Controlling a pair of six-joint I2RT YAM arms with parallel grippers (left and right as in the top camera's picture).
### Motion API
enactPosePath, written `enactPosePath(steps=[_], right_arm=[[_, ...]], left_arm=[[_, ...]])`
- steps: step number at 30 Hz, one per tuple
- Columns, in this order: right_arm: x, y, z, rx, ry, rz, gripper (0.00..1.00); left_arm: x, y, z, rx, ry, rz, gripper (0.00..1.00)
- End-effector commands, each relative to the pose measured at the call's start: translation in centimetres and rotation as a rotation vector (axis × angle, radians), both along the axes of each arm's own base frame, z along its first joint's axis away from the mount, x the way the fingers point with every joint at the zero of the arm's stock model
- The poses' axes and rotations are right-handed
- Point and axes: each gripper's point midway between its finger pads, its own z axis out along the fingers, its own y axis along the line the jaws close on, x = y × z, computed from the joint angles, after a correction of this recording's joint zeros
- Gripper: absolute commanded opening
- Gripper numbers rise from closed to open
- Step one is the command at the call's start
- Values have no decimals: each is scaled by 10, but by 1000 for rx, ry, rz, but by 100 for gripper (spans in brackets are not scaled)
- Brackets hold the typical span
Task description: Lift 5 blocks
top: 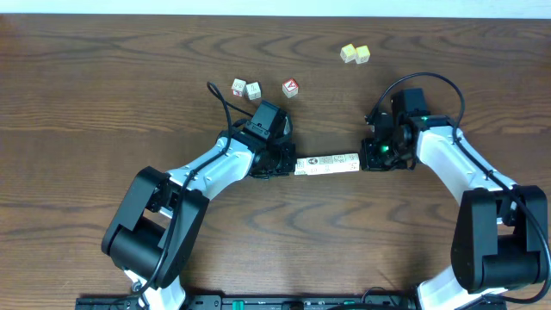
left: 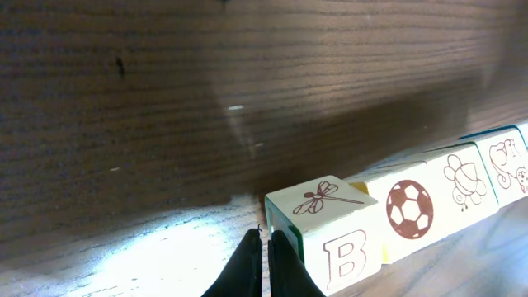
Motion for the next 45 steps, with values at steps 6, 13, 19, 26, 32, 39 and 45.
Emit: enactPosePath(steps=[6, 13, 19, 26, 32, 39, 45], right_arm=[[-4, 21, 0, 73, -13, 18, 1], [-5, 21, -2, 65, -5, 0, 1], [-7, 21, -7, 66, -5, -3, 1], [-7, 17, -9, 42, -4, -8, 1], [-9, 10, -15, -34, -8, -2, 1], [-18, 13, -27, -57, 2, -14, 1], [-18, 10, -28, -74, 5, -25, 1]], left_arm=[[-5, -18, 21, -83, -15, -46, 7], [-4, -11, 8, -39, 22, 17, 7], [-4, -11, 4, -33, 28, 19, 7], [-4, -10, 4, -28, 29, 21, 7], [-5, -9, 3, -30, 58, 63, 7], [-7, -4, 0, -4, 67, 76, 7], [-8, 2, -3, 31, 78, 97, 7]])
